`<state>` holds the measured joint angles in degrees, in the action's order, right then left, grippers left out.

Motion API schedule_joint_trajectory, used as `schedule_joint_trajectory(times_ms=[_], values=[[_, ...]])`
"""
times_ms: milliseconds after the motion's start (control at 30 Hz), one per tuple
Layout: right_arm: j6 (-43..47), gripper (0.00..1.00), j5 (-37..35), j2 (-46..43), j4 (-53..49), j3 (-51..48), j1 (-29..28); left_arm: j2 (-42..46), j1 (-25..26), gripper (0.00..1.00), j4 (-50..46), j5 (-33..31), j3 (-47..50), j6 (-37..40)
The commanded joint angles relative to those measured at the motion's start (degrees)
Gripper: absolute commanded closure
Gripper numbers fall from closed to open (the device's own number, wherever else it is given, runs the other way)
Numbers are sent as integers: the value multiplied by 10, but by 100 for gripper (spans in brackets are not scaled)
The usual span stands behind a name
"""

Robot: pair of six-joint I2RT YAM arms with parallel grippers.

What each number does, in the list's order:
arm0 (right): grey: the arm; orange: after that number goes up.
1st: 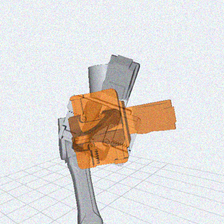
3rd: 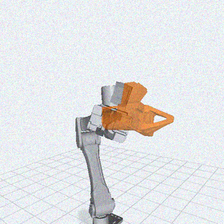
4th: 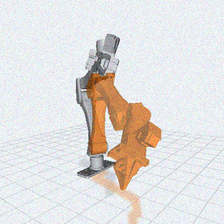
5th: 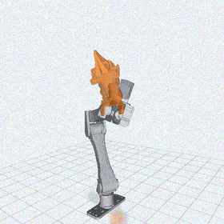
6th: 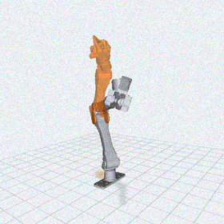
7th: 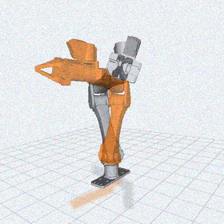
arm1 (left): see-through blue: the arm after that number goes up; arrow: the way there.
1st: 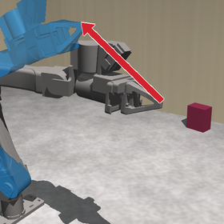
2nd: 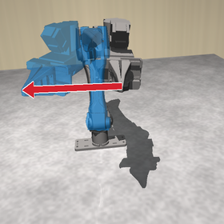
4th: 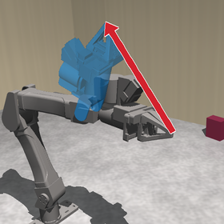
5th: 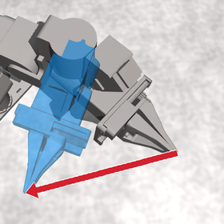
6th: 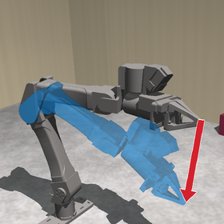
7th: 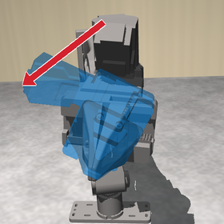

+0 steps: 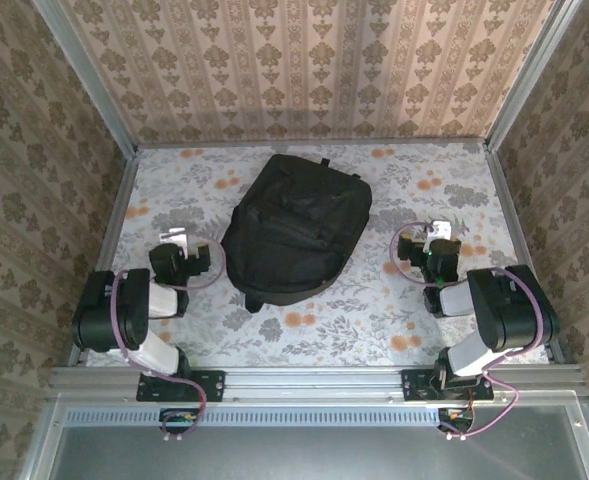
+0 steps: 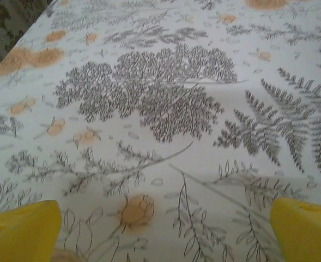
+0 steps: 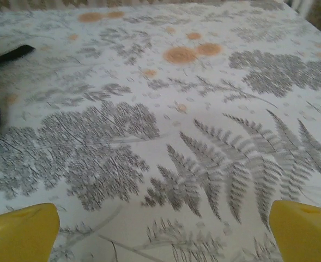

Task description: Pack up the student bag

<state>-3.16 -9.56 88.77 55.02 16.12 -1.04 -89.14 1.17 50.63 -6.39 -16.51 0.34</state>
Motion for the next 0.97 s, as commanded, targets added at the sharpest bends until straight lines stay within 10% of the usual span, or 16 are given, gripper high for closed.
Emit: schedule_joint_trajectory(times_ms=[0,933], values=[[7,0,78,-12,-68,75,11,13,3,0,-15,5,-65,12],[25,0,18,-8,-21,55,-20,12,7,0,-9,6,-62,18]])
